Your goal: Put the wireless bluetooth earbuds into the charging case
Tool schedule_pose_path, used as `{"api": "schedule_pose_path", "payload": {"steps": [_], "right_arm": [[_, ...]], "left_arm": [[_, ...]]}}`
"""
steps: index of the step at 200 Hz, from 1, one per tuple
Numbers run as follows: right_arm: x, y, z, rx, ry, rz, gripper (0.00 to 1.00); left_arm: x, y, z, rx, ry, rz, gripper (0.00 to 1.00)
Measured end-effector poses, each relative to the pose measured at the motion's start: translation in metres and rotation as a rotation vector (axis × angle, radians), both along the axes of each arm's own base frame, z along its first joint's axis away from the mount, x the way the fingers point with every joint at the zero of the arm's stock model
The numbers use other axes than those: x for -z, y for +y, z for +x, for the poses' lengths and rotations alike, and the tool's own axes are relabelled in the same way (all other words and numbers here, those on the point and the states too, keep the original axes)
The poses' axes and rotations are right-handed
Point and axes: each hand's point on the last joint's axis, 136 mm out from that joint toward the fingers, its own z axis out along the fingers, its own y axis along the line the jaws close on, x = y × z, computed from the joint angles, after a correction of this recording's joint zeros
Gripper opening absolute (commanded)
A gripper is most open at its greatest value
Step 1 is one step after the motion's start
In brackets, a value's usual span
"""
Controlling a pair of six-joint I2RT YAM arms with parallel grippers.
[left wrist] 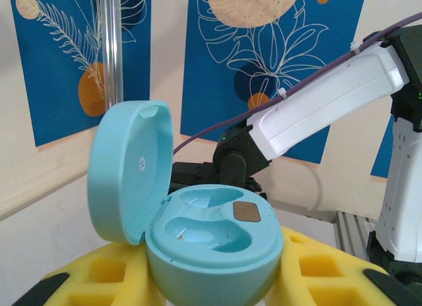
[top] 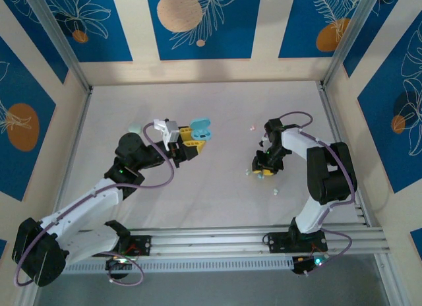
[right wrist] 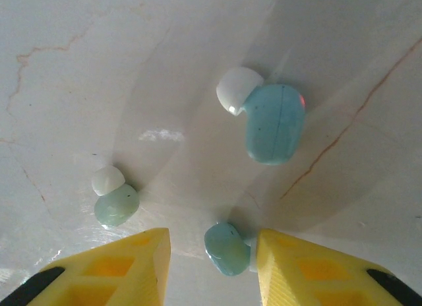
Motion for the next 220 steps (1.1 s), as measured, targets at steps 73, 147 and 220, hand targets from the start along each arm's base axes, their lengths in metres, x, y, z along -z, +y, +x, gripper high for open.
{"api": "schedule_pose_path", "payload": {"steps": [73, 147, 220], "right_arm": [[0.0015, 0.0000, -0.0061, 0.002, 0.022, -0.004, 0.37], [0.0015, 0.0024, -0.0082, -0.039, 0.012, -0.058, 0.36], [0.0005, 0.0000, -0.0021, -0.067, -0.006, -0.091, 0.35]], "left_arm": [[0.0000, -0.0002, -0.0003, 0.001, 0.000, 0.000, 0.35], [0.0002, -0.0002, -0.0002, 0.001, 0.000, 0.001, 0.35], [0.0003, -0.0002, 0.0000, 0.000, 0.001, 0.001, 0.35]]}}
